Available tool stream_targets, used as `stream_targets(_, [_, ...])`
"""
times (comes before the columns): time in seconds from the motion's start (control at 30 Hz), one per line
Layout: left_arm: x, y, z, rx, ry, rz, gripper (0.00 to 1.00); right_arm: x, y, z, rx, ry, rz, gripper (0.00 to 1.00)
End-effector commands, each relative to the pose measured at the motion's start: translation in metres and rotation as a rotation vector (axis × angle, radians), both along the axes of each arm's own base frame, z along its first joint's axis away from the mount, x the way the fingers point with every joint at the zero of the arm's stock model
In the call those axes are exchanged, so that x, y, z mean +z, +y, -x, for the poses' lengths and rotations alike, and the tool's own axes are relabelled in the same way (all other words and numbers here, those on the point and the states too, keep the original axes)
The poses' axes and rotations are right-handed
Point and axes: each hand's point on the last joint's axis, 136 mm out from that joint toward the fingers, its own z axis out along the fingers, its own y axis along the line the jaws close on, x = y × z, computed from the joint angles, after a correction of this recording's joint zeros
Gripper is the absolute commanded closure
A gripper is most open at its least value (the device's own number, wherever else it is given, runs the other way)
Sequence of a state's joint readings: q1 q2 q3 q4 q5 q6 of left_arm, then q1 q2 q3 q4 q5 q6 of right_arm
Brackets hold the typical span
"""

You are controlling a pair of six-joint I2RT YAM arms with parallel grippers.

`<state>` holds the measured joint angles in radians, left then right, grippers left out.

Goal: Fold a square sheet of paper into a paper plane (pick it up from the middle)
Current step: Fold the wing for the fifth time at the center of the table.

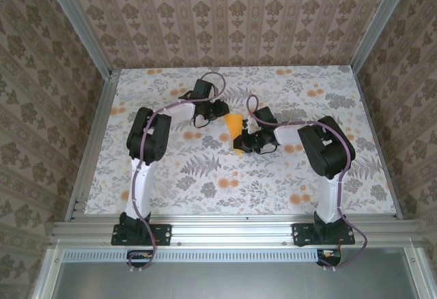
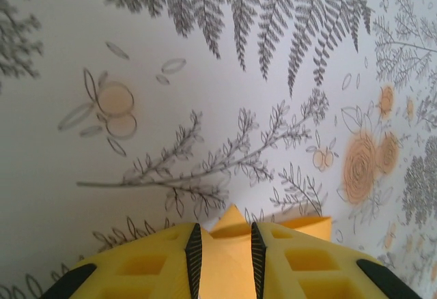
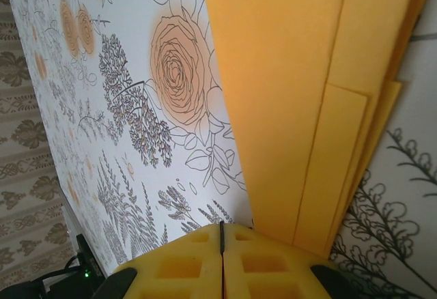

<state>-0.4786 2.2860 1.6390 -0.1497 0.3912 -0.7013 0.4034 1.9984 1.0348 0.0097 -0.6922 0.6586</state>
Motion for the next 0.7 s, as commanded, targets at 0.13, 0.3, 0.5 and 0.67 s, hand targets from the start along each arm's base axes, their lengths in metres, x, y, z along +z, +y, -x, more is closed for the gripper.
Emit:
stream_targets(0.13, [0.005,0.021,-0.016,0.011,-0.048,-0.127,0.66,-0.032,-0.026,0.049,-0.012,0.219,0.130,0.88])
stream_targets(0.3, [0.053,0.030,-0.017,0.013,-0.134,-0.160,0.56,0.055,-0.008,0.009,-0.013,-0.019,0.011,0.73])
stream_targets(0.5, [0.075,0.042,0.012,0.025,-0.161,-0.205,0.45,0.107,-0.040,-0.016,-0.146,-0.194,0.046,0.52])
stream_targets(0.67, [0.075,0.045,0.051,0.018,-0.152,-0.373,0.43,0.094,-0.112,-0.022,-0.359,-0.220,0.230,0.36])
